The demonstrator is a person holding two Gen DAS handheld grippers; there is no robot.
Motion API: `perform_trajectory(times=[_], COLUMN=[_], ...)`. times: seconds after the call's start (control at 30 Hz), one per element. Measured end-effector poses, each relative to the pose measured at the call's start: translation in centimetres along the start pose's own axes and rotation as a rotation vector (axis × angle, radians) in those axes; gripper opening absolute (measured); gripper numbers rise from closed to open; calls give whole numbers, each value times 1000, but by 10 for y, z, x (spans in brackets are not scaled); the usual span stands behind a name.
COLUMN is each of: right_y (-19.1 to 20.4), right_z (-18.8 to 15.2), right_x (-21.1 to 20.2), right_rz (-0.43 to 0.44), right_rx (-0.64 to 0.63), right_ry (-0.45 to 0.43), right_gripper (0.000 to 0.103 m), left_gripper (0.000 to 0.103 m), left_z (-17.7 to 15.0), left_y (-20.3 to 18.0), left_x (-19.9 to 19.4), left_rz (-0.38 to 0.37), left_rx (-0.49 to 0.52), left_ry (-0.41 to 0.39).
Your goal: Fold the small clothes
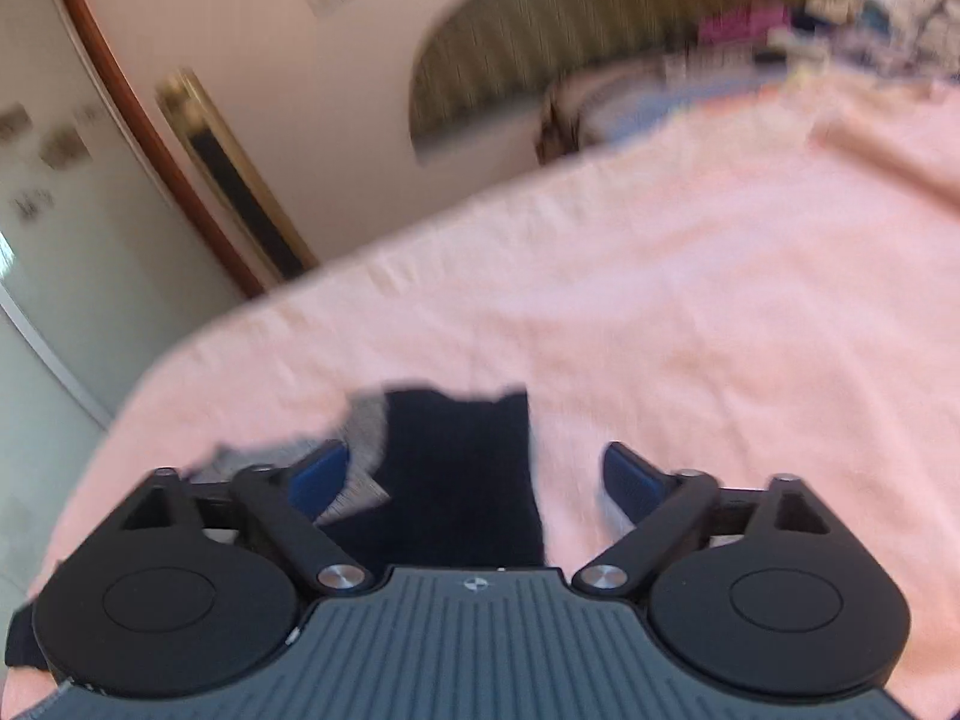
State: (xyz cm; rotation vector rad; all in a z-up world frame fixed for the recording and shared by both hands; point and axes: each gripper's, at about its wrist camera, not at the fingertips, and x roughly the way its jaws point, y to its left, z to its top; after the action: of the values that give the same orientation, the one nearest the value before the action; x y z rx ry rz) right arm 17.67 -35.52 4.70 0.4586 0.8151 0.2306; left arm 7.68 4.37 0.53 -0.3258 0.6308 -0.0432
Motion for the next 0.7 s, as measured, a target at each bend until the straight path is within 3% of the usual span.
perform_trajectory(times=[0.03,0.1,0.13,0.2,0.27,0.37,0.5,0.53,0.57,0.63,0.7], right_y=[3,8,7,3,-10,-25,-20,-20,-17,-5,12], right_z=[-4,-5,-5,-1,9,10,3,4,5,4,2], right_x=[2,10,11,6,1,5,1,-5,-15,-33,-36], right_rz=[-3,-29,-11,11,0,-6,16,7,-11,18,73], right_rx=[-45,-98,-88,-94,-63,-4,12,38,53,34,-13], right_ry=[-36,-9,8,-5,-28,-16,-26,-57,-115,-209,-212], right_gripper=[67,25,14,13,11,12,24,35,40,41,45], left_gripper=[14,17,20,29,53,78,78,78,78,78,78], left_z=[0,0,0,0,0,-1,0,0,0,0,0], left_y=[1,2,2,0,-2,-7,-6,-6,-6,-6,-6], left_x=[0,0,0,0,0,-1,-2,-2,-2,-3,-2], left_rz=[-5,-16,-22,-41,-76,-78,-61,-59,-58,-56,-56], left_rx=[-5,-11,-9,-1,15,46,38,40,41,39,38], left_ry=[0,0,0,0,2,-2,-7,-7,-9,-11,-10])
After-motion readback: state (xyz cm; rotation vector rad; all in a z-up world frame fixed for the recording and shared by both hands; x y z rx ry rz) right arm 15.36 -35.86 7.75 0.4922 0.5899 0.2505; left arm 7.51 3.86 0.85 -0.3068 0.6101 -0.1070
